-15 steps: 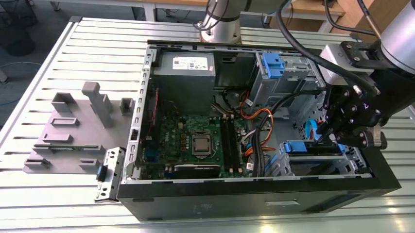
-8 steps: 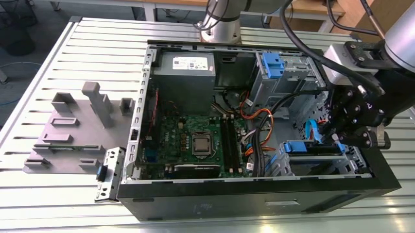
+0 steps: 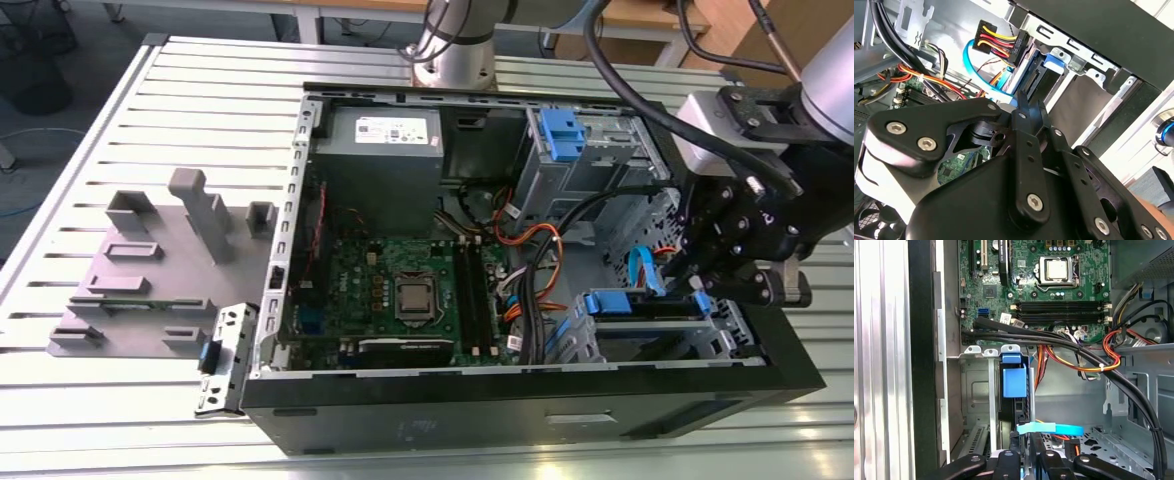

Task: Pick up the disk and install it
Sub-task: 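Insert the second disk wire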

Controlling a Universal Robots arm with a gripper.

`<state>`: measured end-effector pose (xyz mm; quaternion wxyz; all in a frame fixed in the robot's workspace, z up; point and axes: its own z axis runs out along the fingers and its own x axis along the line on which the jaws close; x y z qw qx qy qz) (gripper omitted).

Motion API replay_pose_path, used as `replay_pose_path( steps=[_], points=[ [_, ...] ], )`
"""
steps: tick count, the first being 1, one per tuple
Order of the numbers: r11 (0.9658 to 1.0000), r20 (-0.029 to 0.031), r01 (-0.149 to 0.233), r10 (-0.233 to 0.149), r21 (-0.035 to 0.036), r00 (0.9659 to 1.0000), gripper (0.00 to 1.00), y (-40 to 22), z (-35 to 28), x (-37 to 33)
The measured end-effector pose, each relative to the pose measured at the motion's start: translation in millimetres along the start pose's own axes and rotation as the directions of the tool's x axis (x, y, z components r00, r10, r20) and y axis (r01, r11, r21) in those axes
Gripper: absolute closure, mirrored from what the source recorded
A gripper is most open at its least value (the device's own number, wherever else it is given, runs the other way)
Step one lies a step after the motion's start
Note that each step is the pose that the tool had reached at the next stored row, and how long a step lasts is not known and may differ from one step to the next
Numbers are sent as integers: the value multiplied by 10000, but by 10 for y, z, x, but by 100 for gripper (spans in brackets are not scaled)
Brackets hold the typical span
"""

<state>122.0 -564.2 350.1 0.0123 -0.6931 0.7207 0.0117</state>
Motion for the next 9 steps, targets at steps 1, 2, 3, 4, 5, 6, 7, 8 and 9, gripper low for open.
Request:
replay_pose_path(
  steps=[1,2,3,4,5,6,7,8,9],
  points=[
    [10000,0,1,-1,0,10000,76,-9,0,-1],
    [10000,0,1,-1,0,10000,76,-17,0,-1],
    [10000,0,1,-1,0,10000,76,-17,0,-1],
    [10000,1,1,-1,0,10000,76,-17,0,-1],
    [10000,1,1,-1,0,10000,76,-17,0,-1],
    [10000,1,1,-1,0,10000,76,-17,0,-1],
    [10000,1,1,-1,0,10000,76,-17,0,-1],
    [10000,1,1,-1,0,10000,76,-17,0,-1],
    [10000,1,1,-1,0,10000,76,-17,0,-1]
  ],
)
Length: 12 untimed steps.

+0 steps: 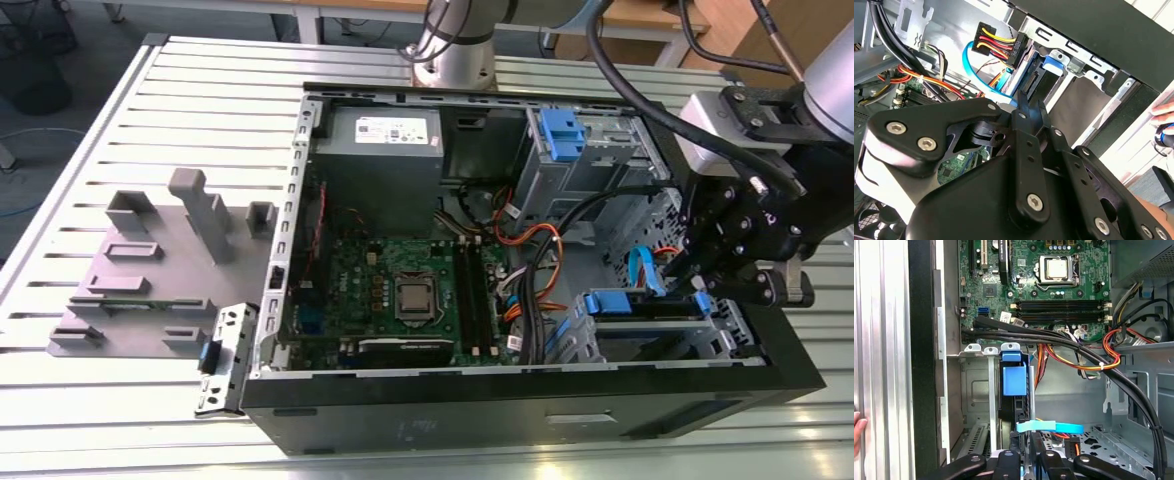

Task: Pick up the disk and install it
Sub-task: 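Insert the second disk wire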

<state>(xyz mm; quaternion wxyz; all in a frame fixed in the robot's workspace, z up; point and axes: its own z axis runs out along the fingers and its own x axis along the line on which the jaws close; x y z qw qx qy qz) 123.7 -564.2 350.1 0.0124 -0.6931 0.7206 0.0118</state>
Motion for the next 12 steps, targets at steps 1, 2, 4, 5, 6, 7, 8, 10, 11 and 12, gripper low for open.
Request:
replay_pose_path(
  steps=[1,2,4,5,6,7,8,10,11,12],
  points=[
    [10000,0,0,0,0,10000,76,0,0,0],
    [10000,0,0,0,0,10000,76,0,0,0],
    [10000,-2,0,0,0,10000,76,0,-9,1],
    [10000,-2,0,0,0,10000,76,0,-18,0],
    [10000,0,0,0,0,10000,76,0,-28,-1],
    [10000,0,0,0,0,10000,76,0,-40,-1],
    [10000,0,0,0,0,10000,76,0,-53,-2],
    [10000,2,0,0,0,10000,76,0,-60,-2],
    [10000,2,0,0,0,10000,76,0,-60,-2],
    [10000,2,-1,1,0,10000,76,0,-61,-2]
  ],
)
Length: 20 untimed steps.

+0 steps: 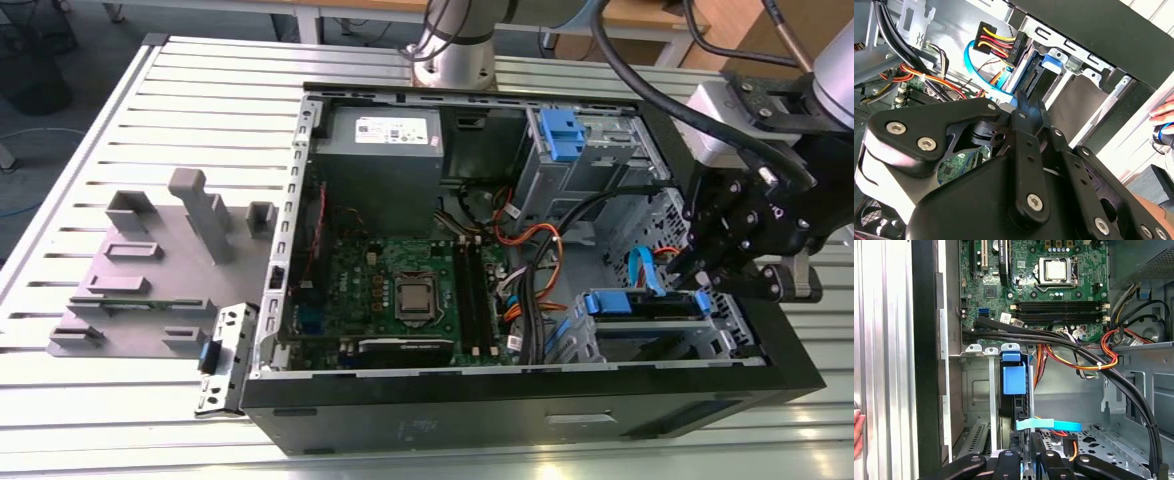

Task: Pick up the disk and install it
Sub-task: 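Insert the second disk wire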

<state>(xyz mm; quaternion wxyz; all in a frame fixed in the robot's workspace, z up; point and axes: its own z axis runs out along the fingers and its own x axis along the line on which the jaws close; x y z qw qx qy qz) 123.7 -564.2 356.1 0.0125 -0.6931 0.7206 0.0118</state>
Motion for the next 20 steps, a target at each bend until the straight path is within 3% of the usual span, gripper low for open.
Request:
replay_pose_path(
  steps=[5,6,8,9,11,17,20],
  points=[
    [10000,-2,0,0,0,10000,75,0,-2,0],
    [10000,-2,0,0,0,10000,70,0,-2,0],
    [10000,-2,0,0,0,10000,70,0,-3,0],
    [10000,-3,0,0,0,10000,63,0,-3,0],
    [10000,-7,0,0,0,10000,63,0,-4,-6],
    [10000,-1,1,-1,0,10000,63,-3,15,-104],
    [10000,2,0,0,0,10000,63,-48,33,-120]
  ],
)
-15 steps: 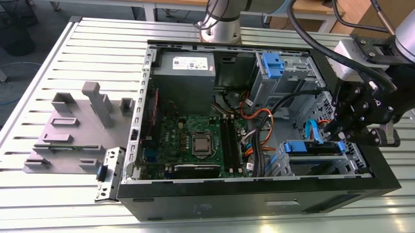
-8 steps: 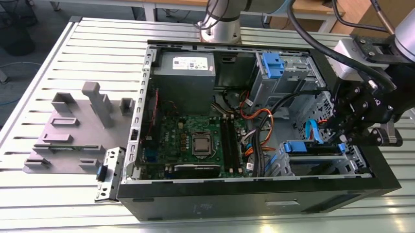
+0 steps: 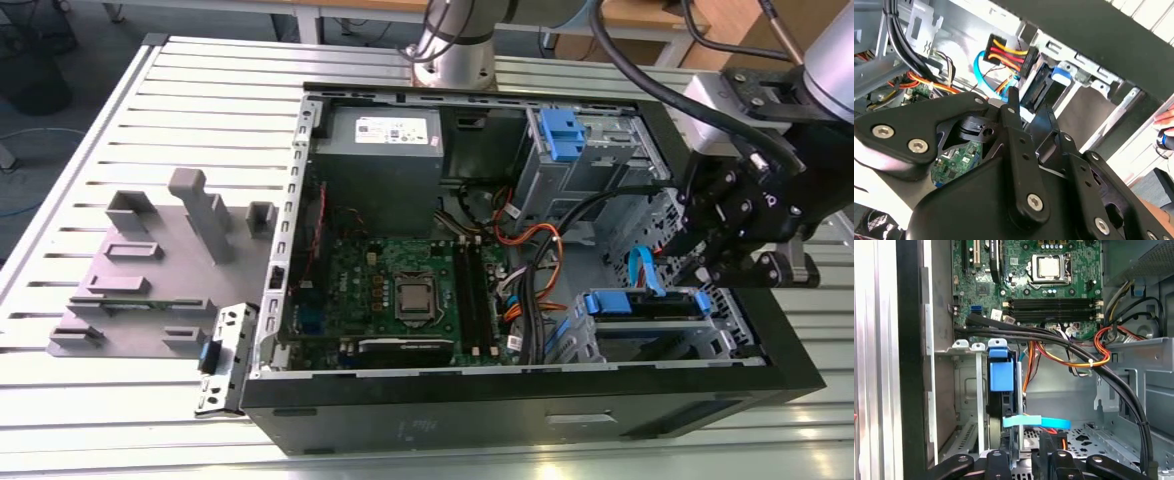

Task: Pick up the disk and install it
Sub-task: 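Insert the second disk wire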

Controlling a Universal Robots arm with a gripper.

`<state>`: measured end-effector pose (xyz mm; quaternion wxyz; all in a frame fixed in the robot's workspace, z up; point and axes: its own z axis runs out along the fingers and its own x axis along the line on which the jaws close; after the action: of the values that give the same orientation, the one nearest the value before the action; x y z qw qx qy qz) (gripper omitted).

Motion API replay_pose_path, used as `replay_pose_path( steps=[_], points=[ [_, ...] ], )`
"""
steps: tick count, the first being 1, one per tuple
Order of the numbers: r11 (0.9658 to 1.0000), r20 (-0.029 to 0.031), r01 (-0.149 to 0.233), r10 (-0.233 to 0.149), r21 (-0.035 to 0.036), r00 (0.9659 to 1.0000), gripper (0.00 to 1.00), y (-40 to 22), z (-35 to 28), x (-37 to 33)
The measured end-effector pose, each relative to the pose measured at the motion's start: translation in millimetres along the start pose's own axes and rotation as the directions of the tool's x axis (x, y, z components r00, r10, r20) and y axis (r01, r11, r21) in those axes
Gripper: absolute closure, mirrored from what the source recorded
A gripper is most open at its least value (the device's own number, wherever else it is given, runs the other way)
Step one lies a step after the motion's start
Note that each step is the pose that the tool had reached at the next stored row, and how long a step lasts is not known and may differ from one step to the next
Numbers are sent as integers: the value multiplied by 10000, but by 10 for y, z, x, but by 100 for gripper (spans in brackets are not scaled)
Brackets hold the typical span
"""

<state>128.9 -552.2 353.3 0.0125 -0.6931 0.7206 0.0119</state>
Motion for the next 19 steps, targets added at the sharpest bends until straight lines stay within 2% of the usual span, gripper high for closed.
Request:
replay_pose_path(
  steps=[5,11,16,19],
  points=[
    [10000,-3,0,0,0,10000,63,-98,33,-20],
    [10000,-2,0,0,-1,10000,63,-184,73,-34],
    [10000,-2,-1,1,-1,10000,63,-208,116,-51],
    [10000,-1,1,-1,-1,10000,63,-216,121,-58]
  ],
)
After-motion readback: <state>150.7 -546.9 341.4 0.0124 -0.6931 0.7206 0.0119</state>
